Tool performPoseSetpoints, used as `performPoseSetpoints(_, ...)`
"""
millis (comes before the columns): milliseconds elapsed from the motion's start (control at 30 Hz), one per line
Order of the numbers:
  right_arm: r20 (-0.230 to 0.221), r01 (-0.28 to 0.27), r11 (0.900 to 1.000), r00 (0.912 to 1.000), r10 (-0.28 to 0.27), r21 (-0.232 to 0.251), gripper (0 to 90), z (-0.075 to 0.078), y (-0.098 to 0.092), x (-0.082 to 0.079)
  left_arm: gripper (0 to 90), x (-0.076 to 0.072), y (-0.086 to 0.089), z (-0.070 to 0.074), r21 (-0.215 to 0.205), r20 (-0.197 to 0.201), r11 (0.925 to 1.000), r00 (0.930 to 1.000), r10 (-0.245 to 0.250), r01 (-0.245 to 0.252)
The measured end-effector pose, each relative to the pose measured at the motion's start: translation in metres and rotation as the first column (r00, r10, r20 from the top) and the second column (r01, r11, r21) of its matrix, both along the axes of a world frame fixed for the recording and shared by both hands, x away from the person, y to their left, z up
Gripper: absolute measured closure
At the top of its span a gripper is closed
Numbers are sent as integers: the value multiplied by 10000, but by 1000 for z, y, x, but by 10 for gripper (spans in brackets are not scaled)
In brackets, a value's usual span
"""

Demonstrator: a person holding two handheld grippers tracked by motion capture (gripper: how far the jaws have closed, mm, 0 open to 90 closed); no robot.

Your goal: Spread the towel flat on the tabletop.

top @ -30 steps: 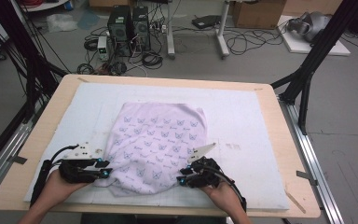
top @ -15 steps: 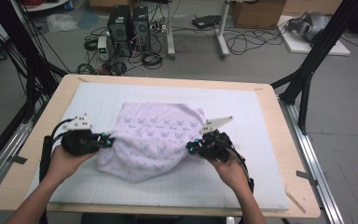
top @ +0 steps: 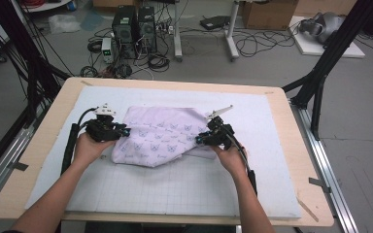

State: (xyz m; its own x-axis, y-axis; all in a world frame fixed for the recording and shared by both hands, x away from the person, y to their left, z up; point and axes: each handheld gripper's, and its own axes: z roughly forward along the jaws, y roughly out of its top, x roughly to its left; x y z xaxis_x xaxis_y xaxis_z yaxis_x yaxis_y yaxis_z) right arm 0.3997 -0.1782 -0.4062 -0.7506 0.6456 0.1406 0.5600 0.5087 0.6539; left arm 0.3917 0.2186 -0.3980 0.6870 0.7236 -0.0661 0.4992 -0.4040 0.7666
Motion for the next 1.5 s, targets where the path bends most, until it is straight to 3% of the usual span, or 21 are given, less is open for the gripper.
performPoseSetpoints(67,45,-13,9999,10000,12,100,702,3,-1,-2,646,-4,6,7,-333,48,9994,10000,18,-16)
performPoseSetpoints(100,324,-106,9993,9994,94,367,675,10,-4,-9,619,-10,13,14,-675,195,9977,9998,17,-4)
performPoseSetpoints(133,324,-106,9993,9994,94,367,675,10,-4,-9,600,-10,13,14,-675,195,9977,9998,17,-4)
performPoseSetpoints(200,794,-351,9971,9964,298,669,649,23,-6,-24,573,-17,19,21,-768,290,9970,9996,-52,74)
performPoseSetpoints(233,947,-501,9968,9945,440,630,643,26,-5,-30,573,-27,22,26,-786,492,9966,9986,-204,243)
performPoseSetpoints(300,1082,-644,9963,9924,579,571,638,29,-4,-37,564,-32,24,28,-797,585,9964,9980,-232,279)
performPoseSetpoints(400,1476,-1333,9900,9811,1251,472,612,33,4,-60,535,-48,28,28,-846,783,9953,9961,-409,475)
performPoseSetpoints(467,1550,-1623,9856,9760,1531,483,598,31,10,-70,533,-63,29,22,-870,786,9933,9945,-692,760)
performPoseSetpoints(567,1487,-2021,9783,9698,1932,465,581,25,21,-80,529,-72,28,16,-768,737,9922,9930,-922,979)
performPoseSetpoints(633,1440,-2161,9755,9674,2082,416,572,19,29,-83,529,-79,22,2,-516,484,9911,9916,-1200,1224)
performPoseSetpoints(700,1320,-2197,9747,9682,2126,421,568,16,32,-83,529,-80,19,-4,-347,361,9909,9910,-1289,1302)
performPoseSetpoints(767,1013,-2235,9739,9705,2186,399,555,4,43,-80,518,-78,11,-21,33,1,9921,9921,-1255,1255)
performPoseSetpoints(867,815,-2189,9754,9729,2162,263,556,-4,49,-76,470,-75,6,-30,141,-116,9939,9939,-1095,1096)
performPoseSetpoints(967,676,-1958,9805,9786,1942,173,601,-14,57,-70,505,-67,-2,-37,354,-186,9935,9941,-1072,1078)
performPoseSetpoints(1000,633,-1780,9838,9823,1764,209,674,-17,60,-65,604,-65,-5,-38,472,-178,9933,9944,-1043,1051)
performPoseSetpoints(1033,633,-1780,9838,9823,1764,209,674,-17,60,-65,604,-63,-7,-38,580,-138,9932,9949,-1000,1006)
performPoseSetpoints(1067,595,-1722,9844,9837,1698,370,766,-20,60,-61,724,-61,-9,-38,640,-131,9930,9951,-984,991)
performPoseSetpoints(1100,540,-1722,9841,9840,1699,424,790,-21,60,-59,779,-59,-11,-37,679,-91,9928,9951,-981,984)
performPoseSetpoints(1200,502,-1732,9835,9841,1706,530,815,-20,57,-58,844,-58,-13,-32,800,71,9910,9941,-1085,1076)
performPoseSetpoints(1333,669,-1835,9806,9816,1789,691,821,-8,47,-65,859,-68,-9,-20,657,409,9916,9926,-1143,1115)
performPoseSetpoints(1500,1210,-2159,9753,9704,2091,461,824,25,31,-85,878,-92,-4,15,356,1075,9894,9838,-1436,1405)
